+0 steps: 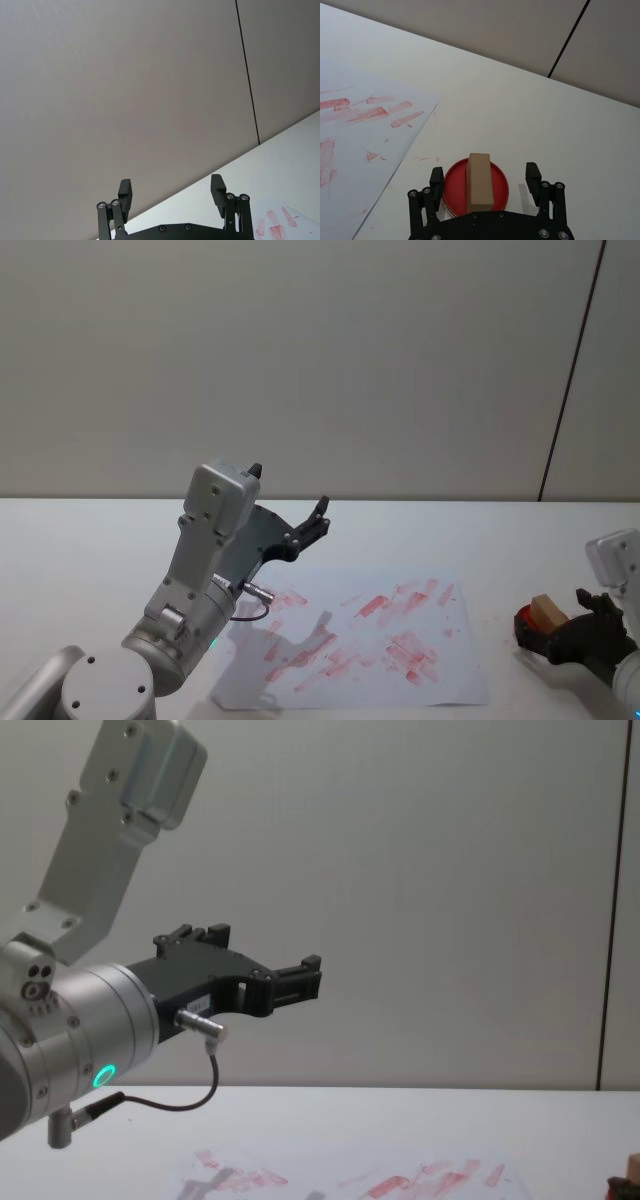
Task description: Use the one hand to pick up the stamp and affix it onto the A4 paper.
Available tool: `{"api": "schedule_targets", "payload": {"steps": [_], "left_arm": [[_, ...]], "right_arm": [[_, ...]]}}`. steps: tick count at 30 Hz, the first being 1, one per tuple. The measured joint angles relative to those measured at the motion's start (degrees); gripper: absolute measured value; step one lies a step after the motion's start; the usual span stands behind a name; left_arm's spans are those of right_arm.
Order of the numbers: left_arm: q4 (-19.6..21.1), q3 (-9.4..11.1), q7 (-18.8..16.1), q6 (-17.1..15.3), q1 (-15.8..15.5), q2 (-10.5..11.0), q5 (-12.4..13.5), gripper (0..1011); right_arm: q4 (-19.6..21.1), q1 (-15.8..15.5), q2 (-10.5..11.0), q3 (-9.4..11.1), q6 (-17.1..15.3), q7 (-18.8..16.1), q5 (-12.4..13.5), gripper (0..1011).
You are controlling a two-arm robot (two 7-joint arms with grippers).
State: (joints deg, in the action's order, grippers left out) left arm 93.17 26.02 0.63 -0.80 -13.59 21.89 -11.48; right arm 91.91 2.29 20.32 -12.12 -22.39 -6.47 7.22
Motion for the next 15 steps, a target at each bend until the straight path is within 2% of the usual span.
{"api": "schedule_targets", "payload": {"steps": [15], "left_arm": [[0.0, 0.0, 0.0, 0.0, 0.0, 0.0, 0.0, 1003]], "right_arm": [[0.1, -0.35, -0.29, 0.01, -0.42, 0.15, 0.37, 994]]}}
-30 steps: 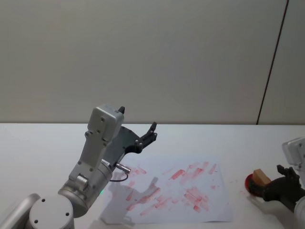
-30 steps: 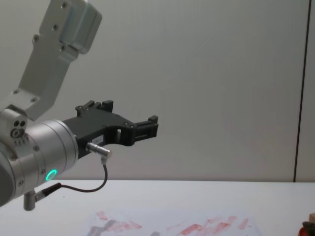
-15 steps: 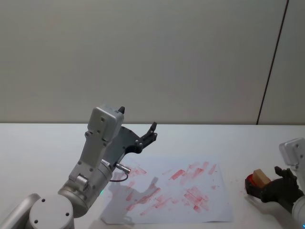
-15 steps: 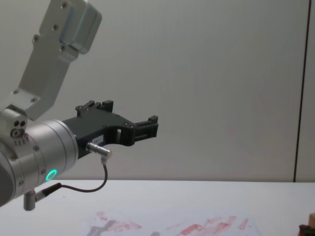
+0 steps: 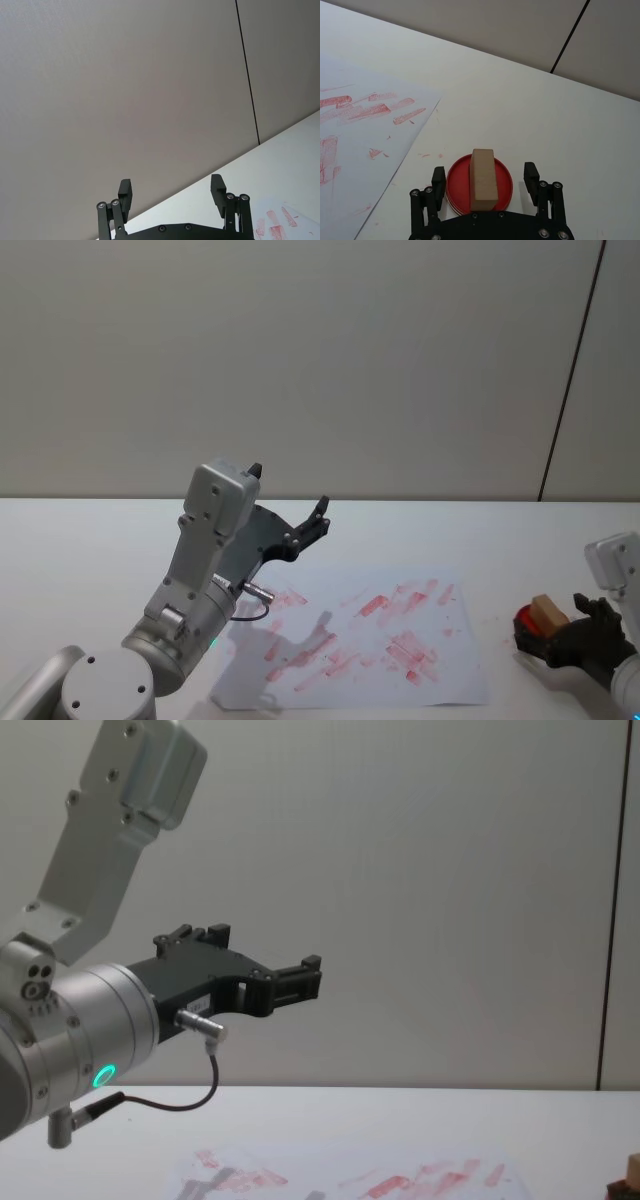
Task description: Use the one hand to pick up the stamp and affix it onto the A4 paper.
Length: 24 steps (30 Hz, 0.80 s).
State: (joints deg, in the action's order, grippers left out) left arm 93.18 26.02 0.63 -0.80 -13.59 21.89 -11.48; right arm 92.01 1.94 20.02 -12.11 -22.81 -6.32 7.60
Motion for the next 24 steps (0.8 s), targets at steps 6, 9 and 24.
{"api": "schedule_targets", "payload": {"steps": [6, 9, 24], "left_arm": [[0.0, 0.0, 0.0, 0.0, 0.0, 0.0, 0.0, 1002], [0.0, 0.0, 0.0, 0.0, 0.0, 0.0, 0.0, 1002], [0.0, 0.0, 0.0, 0.0, 0.0, 0.0, 0.0, 1003]], "right_arm": [[0.0, -0.03, -0.03, 0.0, -0.06, 0.0, 0.03, 865], [-0.01, -0.05, -0.05, 0.0, -0.08, 0.01, 0.06, 781], [-0.06, -0.1, -0.11, 0.0, -0.15, 0.0, 0.09, 306]]}}
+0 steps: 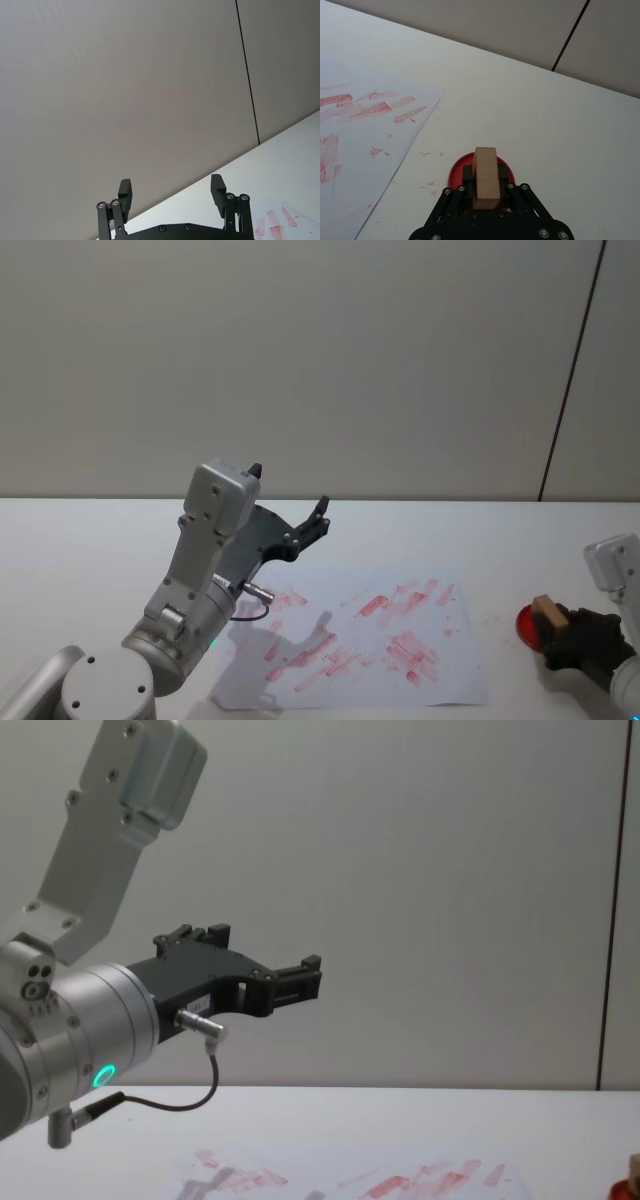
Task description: Use the one hand to pick up the stamp and affix it onto the A4 paper.
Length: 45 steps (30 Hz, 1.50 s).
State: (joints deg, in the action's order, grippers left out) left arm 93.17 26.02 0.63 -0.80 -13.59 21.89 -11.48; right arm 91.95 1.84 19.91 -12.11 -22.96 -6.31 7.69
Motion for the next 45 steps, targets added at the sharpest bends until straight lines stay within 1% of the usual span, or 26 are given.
{"api": "schedule_targets", "payload": {"steps": [1, 4, 11, 20, 25, 27, 31, 32, 33, 35, 36, 39, 40, 43, 45], "left_arm": [[0.0, 0.0, 0.0, 0.0, 0.0, 0.0, 0.0, 1003], [0.0, 0.0, 0.0, 0.0, 0.0, 0.0, 0.0, 1003], [0.0, 0.0, 0.0, 0.0, 0.0, 0.0, 0.0, 1002], [0.0, 0.0, 0.0, 0.0, 0.0, 0.0, 0.0, 1003], [0.0, 0.0, 0.0, 0.0, 0.0, 0.0, 0.0, 1002], [0.0, 0.0, 0.0, 0.0, 0.0, 0.0, 0.0, 1002], [0.0, 0.0, 0.0, 0.0, 0.0, 0.0, 0.0, 1002], [0.0, 0.0, 0.0, 0.0, 0.0, 0.0, 0.0, 1002], [0.0, 0.0, 0.0, 0.0, 0.0, 0.0, 0.0, 1002], [0.0, 0.0, -0.01, 0.0, 0.0, 0.0, 0.0, 1003], [0.0, 0.0, -0.01, 0.0, 0.0, 0.0, 0.0, 1003], [0.0, 0.0, -0.01, 0.0, 0.0, 0.0, 0.0, 1002], [0.0, 0.0, 0.0, 0.0, 0.0, 0.0, 0.0, 1002], [0.0, 0.0, -0.01, 0.0, 0.0, 0.0, 0.0, 1002], [0.0, 0.0, 0.0, 0.0, 0.0, 0.0, 0.0, 1003]], "right_arm": [[0.0, 0.0, 0.0, 0.0, 0.0, -0.01, 0.0, 264], [-0.01, 0.0, -0.01, 0.0, 0.0, -0.02, 0.0, 220], [-0.05, 0.08, -0.09, 0.05, 0.92, -0.03, -0.06, 220], [0.24, 0.89, -0.65, 0.15, 4.57, -0.42, 0.34, 220], [1.0, 2.01, -1.61, -0.07, 7.09, -1.98, 1.44, 220], [1.06, 2.1, -1.69, -0.1, 7.33, -2.26, 1.58, 221], [1.46, 3.02, -2.51, -0.57, 8.36, -4.18, 2.42, 221], [1.54, 3.36, -2.86, -0.82, 8.44, -4.9, 2.66, 220], [1.54, 3.36, -2.86, -0.82, 8.44, -4.9, 2.66, 220], [1.61, 3.93, -3.47, -1.3, 8.34, -6.56, 3.03, 221], [1.61, 3.93, -3.47, -1.3, 8.34, -6.56, 3.03, 221], [1.61, 4.62, -4.23, -2.0, 7.35, -8.49, 3.13, 221], [1.61, 4.62, -4.23, -2.0, 7.35, -8.49, 3.13, 221], [1.32, 5.25, -4.95, -2.84, 5.5, -10.46, 2.65, 220], [1.13, 5.46, -5.17, -3.16, 4.76, -11.03, 2.25, 221]]}}
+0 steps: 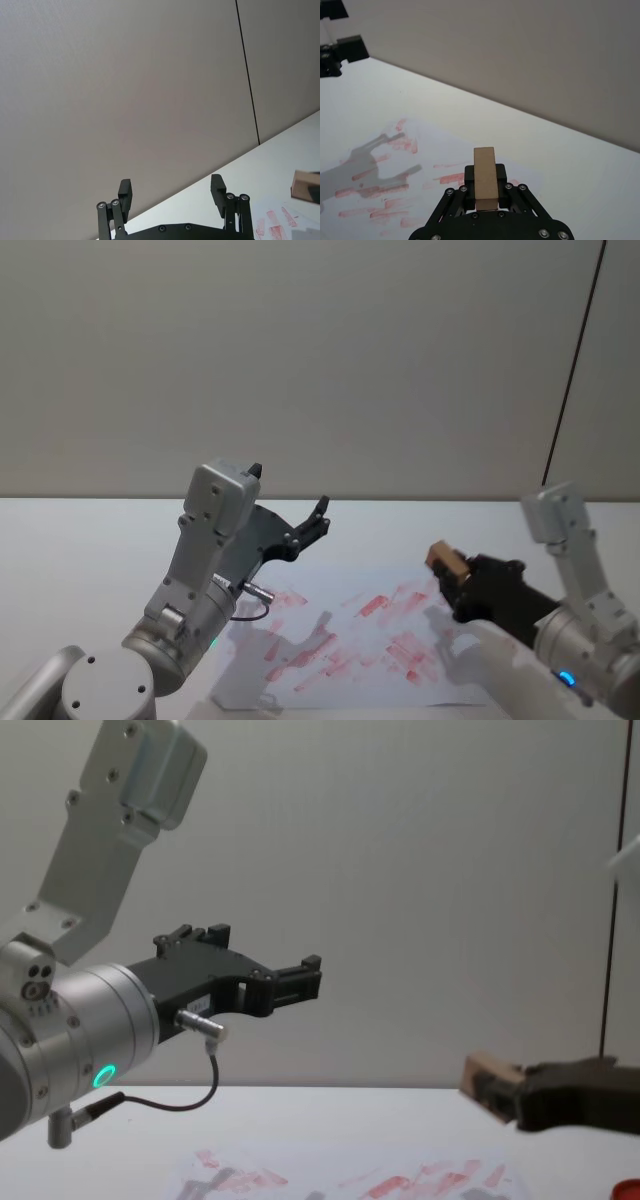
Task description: Use the one hand to pick up the stamp and affix it onto the A4 paper.
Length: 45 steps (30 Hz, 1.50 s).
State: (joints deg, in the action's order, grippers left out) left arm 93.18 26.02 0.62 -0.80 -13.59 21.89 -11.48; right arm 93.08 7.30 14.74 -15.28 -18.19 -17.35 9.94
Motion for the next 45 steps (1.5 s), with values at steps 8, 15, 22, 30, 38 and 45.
{"api": "schedule_targets", "payload": {"steps": [8, 15, 22, 30, 38, 45], "left_arm": [[0.0, 0.0, 0.0, 0.0, 0.0, 0.0, 0.0, 1002], [0.0, 0.0, 0.0, 0.0, 0.0, 0.0, 0.0, 1002], [0.0, 0.0, 0.0, 0.0, 0.0, 0.0, 0.0, 1002], [0.0, 0.0, 0.0, 0.0, 0.0, 0.0, 0.0, 1002], [0.0, 0.0, 0.0, 0.0, 0.0, 0.0, 0.0, 1003], [0.0, 0.0, 0.0, 0.0, 0.0, 0.0, 0.0, 1003]], "right_arm": [[-1.49, 0.66, -1.1, -1.99, -4.46, -2.3, -3.27, 220], [-2.8, 0.7, -1.83, -3.36, -6.95, -2.67, -5.33, 220], [-3.88, 0.83, -2.47, -4.21, -8.53, -2.45, -6.63, 221], [-4.96, 1.07, -3.11, -4.71, -9.47, -1.47, -7.2, 220], [-5.37, 1.3, -3.86, -4.84, -9.96, 0.3, -6.35, 220], [-5.23, 1.34, -4.22, -4.67, -10.42, 1.94, -5.31, 221]]}}
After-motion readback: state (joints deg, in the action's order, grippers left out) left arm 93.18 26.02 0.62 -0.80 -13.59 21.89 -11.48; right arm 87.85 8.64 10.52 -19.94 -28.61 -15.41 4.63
